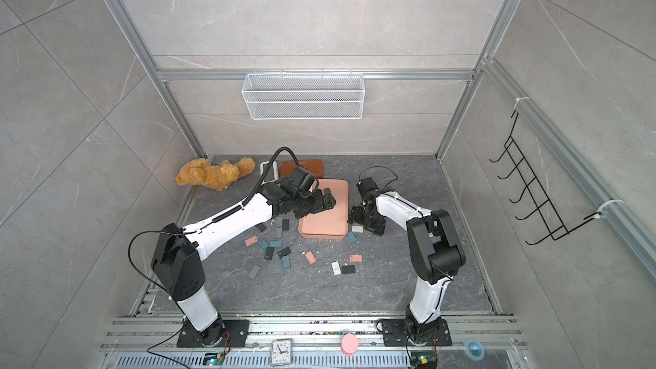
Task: Put the eraser in the storage box
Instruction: Adjust the eraser at the center of the board.
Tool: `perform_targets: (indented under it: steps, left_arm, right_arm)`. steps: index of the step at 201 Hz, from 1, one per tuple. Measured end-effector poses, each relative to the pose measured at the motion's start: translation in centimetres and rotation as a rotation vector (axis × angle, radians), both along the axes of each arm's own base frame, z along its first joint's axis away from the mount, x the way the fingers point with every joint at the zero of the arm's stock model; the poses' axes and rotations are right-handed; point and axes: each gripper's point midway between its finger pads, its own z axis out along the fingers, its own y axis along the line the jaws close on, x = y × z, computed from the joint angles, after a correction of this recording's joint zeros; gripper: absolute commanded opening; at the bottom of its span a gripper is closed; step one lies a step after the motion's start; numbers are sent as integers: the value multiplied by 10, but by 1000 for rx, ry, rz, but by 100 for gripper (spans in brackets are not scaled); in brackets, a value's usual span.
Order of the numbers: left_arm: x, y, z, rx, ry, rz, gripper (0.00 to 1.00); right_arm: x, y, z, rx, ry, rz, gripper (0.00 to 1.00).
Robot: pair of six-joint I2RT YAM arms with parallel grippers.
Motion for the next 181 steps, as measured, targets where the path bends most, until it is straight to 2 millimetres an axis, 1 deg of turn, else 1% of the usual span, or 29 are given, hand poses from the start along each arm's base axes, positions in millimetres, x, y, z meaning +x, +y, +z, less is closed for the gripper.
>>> perform_targets:
  steps: [19,33,68,102,132,181]
  left_arm:
    - [-2,2,2,-1,-3,-2,99]
    - [-4,4,2,1,-3,-2,99]
    - [-6,8,2,9,-4,2,99]
    - [-6,11,4,15,-14,11,99]
    - [-6,12,7,14,-21,11,99]
    - [-6,12,7,13,-20,10,99]
  right_arm:
    - [13,2,1,-8,-12,-2,90]
    - [17,1,-5,-27,-1,-5,89]
    - [11,-9,-23,-90,49,-6,89]
    - [10,-14,-25,-124,53,-2,88]
    - [3,-19,-28,-149,51,10,87]
    - [-23,-28,-30,-175,49,54,85]
